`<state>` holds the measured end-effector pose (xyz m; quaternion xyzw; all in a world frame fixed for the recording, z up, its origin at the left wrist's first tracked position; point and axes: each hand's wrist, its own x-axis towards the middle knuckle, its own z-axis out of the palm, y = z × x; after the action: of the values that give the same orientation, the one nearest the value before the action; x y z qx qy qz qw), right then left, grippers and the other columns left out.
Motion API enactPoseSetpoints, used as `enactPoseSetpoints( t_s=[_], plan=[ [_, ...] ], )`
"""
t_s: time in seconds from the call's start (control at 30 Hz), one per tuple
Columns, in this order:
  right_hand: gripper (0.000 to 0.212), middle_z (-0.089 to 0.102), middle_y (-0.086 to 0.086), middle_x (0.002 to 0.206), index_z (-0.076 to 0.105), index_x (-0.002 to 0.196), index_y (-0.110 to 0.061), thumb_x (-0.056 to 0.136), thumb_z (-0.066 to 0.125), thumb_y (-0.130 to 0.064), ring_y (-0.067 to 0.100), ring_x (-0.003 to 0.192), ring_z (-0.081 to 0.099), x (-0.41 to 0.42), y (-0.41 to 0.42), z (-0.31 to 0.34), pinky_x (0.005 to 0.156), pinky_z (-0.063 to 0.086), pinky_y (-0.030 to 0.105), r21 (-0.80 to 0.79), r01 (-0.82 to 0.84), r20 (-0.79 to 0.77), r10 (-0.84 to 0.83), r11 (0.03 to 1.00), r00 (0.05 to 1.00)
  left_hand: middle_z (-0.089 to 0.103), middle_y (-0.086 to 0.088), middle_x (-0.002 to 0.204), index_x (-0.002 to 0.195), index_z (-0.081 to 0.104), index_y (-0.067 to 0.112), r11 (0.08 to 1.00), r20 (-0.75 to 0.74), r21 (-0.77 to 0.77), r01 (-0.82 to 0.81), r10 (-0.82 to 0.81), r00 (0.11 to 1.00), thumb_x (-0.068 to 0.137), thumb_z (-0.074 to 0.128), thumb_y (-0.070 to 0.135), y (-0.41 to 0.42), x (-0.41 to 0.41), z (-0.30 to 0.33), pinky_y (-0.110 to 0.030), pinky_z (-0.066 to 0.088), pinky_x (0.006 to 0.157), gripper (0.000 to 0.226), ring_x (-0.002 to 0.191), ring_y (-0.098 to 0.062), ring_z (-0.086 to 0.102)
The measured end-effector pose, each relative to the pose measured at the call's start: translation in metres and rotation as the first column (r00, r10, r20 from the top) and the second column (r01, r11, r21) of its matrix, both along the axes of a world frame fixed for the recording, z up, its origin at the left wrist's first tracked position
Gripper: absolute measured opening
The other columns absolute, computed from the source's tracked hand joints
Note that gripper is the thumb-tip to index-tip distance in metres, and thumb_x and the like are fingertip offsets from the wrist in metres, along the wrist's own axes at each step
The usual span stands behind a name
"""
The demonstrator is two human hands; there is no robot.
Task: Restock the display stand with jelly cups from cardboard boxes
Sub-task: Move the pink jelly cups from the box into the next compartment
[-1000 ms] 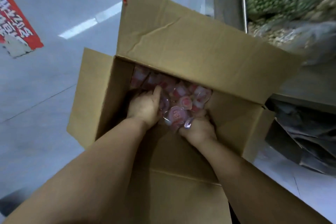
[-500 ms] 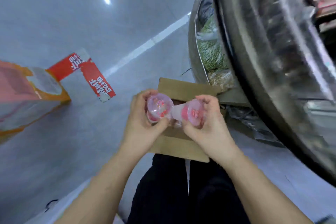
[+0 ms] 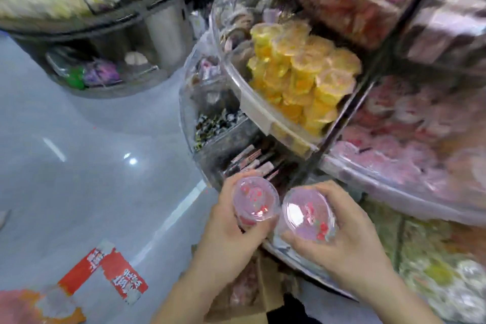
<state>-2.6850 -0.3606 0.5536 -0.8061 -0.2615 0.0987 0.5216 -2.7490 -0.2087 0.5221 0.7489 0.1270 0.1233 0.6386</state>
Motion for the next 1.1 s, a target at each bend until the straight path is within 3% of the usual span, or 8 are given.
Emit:
enactPoseSetpoints(
  t_s=[0.1,0.23,0.33,0.5,0.63,0.73,0.93,1.1],
  plan=[
    [0.046,0.061,-0.015,0.090,0.052,0.087,-0.038,0.051,0.076,-0.053,0.003,0.082,0.059,0.034,-0.038,0.023,0.065,0.043,0.012,0.012,0.130,0.000,-0.130,0.991,0.991,0.057,0.024,0.112,0.110,0.055,0.046,0.992,0.074,0.115,0.051,-0.059,0.995,0.061,0.079,0.037,-0.030,0.044,0.030,-0.013,0.044,0.088,0.056,0.110,-0.002,0.055],
    [0.054,0.061,-0.022,0.091,0.048,0.088,-0.033,0.048,0.076,-0.055,-0.002,0.081,0.059,0.080,-0.087,0.037,0.068,0.048,0.021,0.015,0.269,0.022,-0.270,0.963,0.963,0.054,0.020,0.113,0.112,0.054,0.046,0.977,0.137,0.174,0.125,-0.150,0.979,0.061,0.079,0.045,-0.071,0.100,0.050,-0.029,0.047,0.093,0.057,0.112,-0.006,0.055],
    [0.050,0.059,-0.028,0.089,0.048,0.088,-0.036,0.051,0.079,-0.049,-0.011,0.079,0.055,0.110,-0.115,0.034,0.066,0.043,0.008,0.036,0.366,0.007,-0.367,0.930,0.930,0.057,0.022,0.116,0.114,0.051,0.048,0.959,0.064,0.215,0.182,-0.200,0.978,0.059,0.080,0.040,-0.097,0.138,0.055,-0.027,0.046,0.093,0.063,0.110,-0.003,0.056],
    [0.042,0.058,-0.022,0.084,0.047,0.084,-0.038,0.061,0.082,-0.034,-0.020,0.075,0.053,0.152,-0.135,0.004,0.063,0.038,-0.001,-0.089,0.442,-0.053,-0.447,0.893,0.893,0.057,0.007,0.114,0.118,0.050,0.025,0.881,-0.046,0.432,0.194,-0.193,0.980,0.069,0.076,0.016,-0.116,0.190,0.038,-0.012,0.037,0.082,0.056,0.107,-0.011,0.054],
    [0.050,0.062,-0.009,0.096,0.050,0.103,-0.024,0.065,0.082,-0.026,0.007,0.088,0.061,0.172,-0.129,-0.019,0.070,0.044,0.017,-0.175,0.417,-0.176,-0.445,0.892,0.878,0.056,0.003,0.112,0.121,0.051,0.013,0.809,-0.106,0.556,0.189,-0.156,0.982,0.075,0.070,0.004,-0.117,0.206,0.019,-0.015,0.031,0.079,0.051,0.111,-0.024,0.053],
    [0.053,0.062,-0.004,0.101,0.046,0.115,-0.018,0.071,0.075,-0.024,0.017,0.096,0.061,0.179,-0.119,-0.025,0.076,0.047,0.028,-0.232,0.401,-0.173,-0.443,0.886,0.880,0.056,-0.007,0.126,0.133,0.042,0.018,0.765,-0.181,0.602,0.230,-0.150,0.972,0.080,0.063,0.004,-0.118,0.213,0.012,-0.030,0.040,0.088,0.058,0.115,-0.030,0.052],
    [0.038,0.066,0.000,0.108,0.056,0.114,-0.016,0.078,0.068,-0.023,0.017,0.101,0.061,0.176,-0.119,-0.025,0.084,0.050,0.031,-0.266,0.342,-0.219,-0.402,0.901,0.889,0.059,-0.020,0.117,0.139,0.022,0.018,0.742,-0.260,0.625,0.243,-0.095,0.961,0.086,0.054,0.005,-0.122,0.217,0.009,-0.037,0.042,0.072,0.063,0.100,-0.041,0.058],
    [0.029,0.070,0.001,0.099,0.064,0.103,-0.017,0.075,0.073,-0.021,0.016,0.095,0.065,0.179,-0.116,-0.020,0.087,0.053,0.042,-0.232,0.334,-0.334,-0.397,0.914,0.855,0.064,-0.021,0.104,0.128,0.027,0.011,0.740,-0.341,0.608,0.286,-0.081,0.937,0.088,0.053,0.009,-0.122,0.216,0.015,-0.035,0.039,0.065,0.048,0.091,-0.041,0.062]
  ],
)
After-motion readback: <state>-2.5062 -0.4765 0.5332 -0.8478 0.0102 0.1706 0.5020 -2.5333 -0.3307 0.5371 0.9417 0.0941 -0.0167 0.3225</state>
